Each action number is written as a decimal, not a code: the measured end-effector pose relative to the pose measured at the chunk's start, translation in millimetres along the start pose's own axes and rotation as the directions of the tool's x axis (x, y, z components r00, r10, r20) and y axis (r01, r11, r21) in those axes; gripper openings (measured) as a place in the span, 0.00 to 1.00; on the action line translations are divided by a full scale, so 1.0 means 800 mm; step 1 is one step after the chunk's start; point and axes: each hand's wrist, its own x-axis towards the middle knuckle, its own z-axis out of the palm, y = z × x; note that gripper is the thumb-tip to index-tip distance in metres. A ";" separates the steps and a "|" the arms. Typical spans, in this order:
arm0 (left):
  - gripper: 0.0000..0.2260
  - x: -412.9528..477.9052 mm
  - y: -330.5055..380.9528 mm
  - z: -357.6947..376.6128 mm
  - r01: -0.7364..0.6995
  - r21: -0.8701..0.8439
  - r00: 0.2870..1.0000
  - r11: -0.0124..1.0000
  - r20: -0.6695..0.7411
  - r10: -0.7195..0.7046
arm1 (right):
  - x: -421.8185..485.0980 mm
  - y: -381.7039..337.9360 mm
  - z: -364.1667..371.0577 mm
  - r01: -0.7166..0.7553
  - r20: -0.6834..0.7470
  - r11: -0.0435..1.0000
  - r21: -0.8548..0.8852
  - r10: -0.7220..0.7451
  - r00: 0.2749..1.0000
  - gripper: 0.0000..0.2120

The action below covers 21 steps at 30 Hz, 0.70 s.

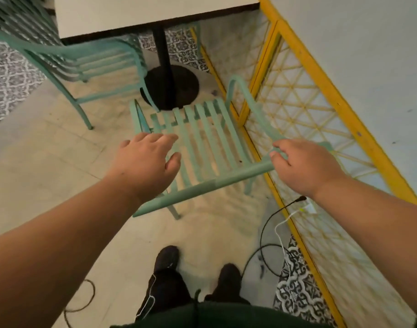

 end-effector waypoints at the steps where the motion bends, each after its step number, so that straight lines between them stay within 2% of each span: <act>1: 0.25 -0.003 0.008 0.008 0.013 -0.012 1.000 1.000 0.004 -0.013 | 0.004 0.005 0.005 0.022 0.000 1.000 -0.001 -0.022 1.000 0.21; 6: 0.25 -0.014 0.035 0.055 0.021 -0.015 0.995 1.000 0.095 -0.020 | 0.024 0.017 0.036 0.086 0.045 0.995 0.045 -0.088 0.995 0.18; 10: 0.31 -0.013 0.038 0.100 -0.017 0.052 0.984 0.998 0.179 0.008 | 0.041 0.015 0.067 0.131 0.113 0.991 0.038 -0.135 0.984 0.20; 13: 0.34 -0.005 0.037 0.120 -0.035 0.064 0.987 0.997 0.158 0.024 | 0.052 0.015 0.083 0.169 0.120 0.986 -0.002 -0.167 0.979 0.23; 21: 0.31 0.012 0.034 0.118 -0.041 0.051 0.991 0.998 0.126 0.035 | 0.089 0.019 0.096 0.190 0.102 0.969 -0.160 -0.175 0.979 0.27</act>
